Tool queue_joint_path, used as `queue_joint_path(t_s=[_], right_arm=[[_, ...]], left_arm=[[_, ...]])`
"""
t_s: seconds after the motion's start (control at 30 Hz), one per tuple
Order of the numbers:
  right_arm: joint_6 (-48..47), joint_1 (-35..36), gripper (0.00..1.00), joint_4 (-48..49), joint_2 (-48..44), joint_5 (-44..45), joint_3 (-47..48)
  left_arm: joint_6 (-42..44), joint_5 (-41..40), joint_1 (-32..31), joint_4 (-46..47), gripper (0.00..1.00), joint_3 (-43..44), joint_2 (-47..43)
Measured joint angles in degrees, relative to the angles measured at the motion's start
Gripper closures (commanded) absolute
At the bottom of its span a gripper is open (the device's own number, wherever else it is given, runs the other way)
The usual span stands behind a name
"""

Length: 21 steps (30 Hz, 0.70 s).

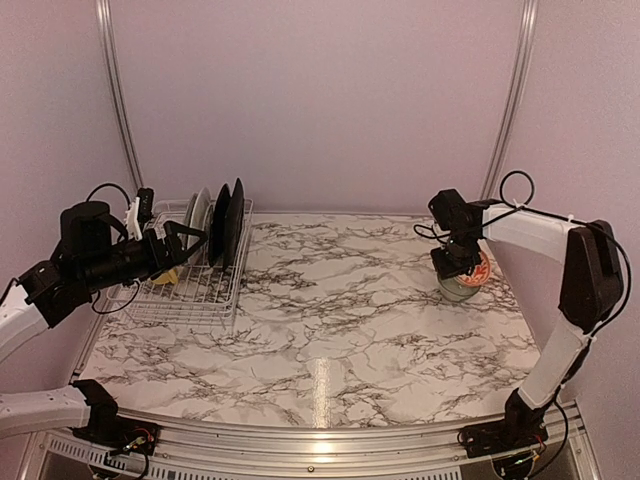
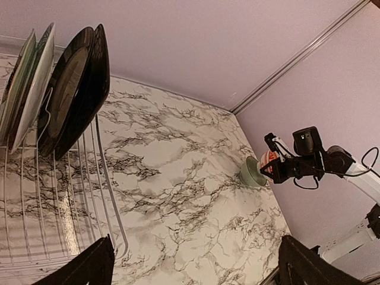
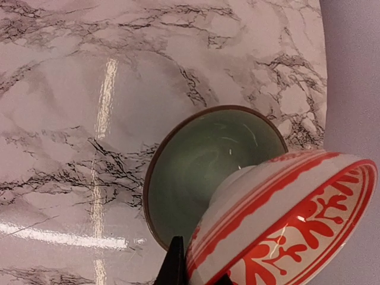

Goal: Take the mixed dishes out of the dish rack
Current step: Place the bowl in the bowl, then grab the cup from the dish rack.

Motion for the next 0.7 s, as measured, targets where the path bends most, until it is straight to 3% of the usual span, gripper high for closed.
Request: queue_joint_path(t_s=[0.33, 0.7], right_arm=[[-1.5, 0.0, 0.96, -2.5, 5.0, -2.4, 1.9], [-1.9, -0.2, 0.72, -2.4, 5.7, -1.9, 3.0]], left_arm=[[-3.5, -4.5, 0.0, 3.1, 0.01, -3.8, -4.8], [-3.8, -6.1, 0.0, 3.0, 0.01, -4.0, -4.6]])
